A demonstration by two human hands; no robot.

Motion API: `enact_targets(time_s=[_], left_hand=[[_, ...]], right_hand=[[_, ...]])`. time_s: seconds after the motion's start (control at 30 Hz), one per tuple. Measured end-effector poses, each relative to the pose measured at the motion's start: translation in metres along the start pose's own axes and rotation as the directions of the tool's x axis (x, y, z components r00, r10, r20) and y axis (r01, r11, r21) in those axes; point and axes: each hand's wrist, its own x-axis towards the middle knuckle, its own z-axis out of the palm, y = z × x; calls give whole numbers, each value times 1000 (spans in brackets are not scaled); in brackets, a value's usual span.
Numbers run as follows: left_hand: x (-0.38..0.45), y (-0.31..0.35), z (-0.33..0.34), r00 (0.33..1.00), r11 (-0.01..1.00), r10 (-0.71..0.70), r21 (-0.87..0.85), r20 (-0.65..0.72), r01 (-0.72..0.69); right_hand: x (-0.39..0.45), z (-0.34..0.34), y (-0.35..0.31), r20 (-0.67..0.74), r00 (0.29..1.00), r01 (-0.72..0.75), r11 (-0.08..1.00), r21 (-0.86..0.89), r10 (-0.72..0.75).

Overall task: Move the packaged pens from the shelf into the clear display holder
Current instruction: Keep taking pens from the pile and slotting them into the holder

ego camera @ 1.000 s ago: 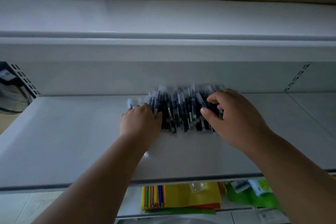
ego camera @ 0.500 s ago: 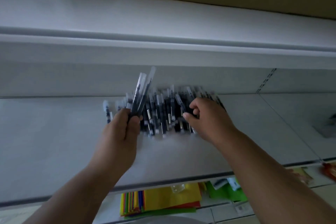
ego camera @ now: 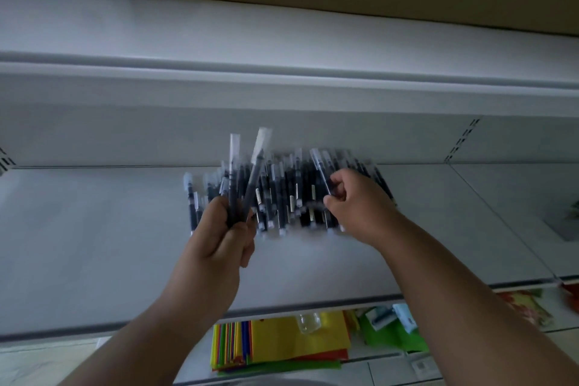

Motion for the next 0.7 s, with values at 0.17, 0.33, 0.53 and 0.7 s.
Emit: enact_targets(time_s=[0.17, 0.33, 0.53, 0.7], left_hand=[[-3, 4, 34, 998, 998, -54, -37, 24, 55], [-14, -1, 102, 988, 988, -128, 98, 90, 119], [-48, -1, 227, 959, 972, -231, 4, 161, 233], [-81, 1, 343, 942, 960, -265, -40, 207, 278]], right_hand=[[-34, -24, 20, -13, 999, -30, 963, 268, 35], [-96, -72, 61, -124, 987, -25, 870, 493, 98], [-178, -145, 144, -291, 945, 4, 881, 473, 152], [-242, -219, 229, -435, 890, 25, 940, 339, 134]])
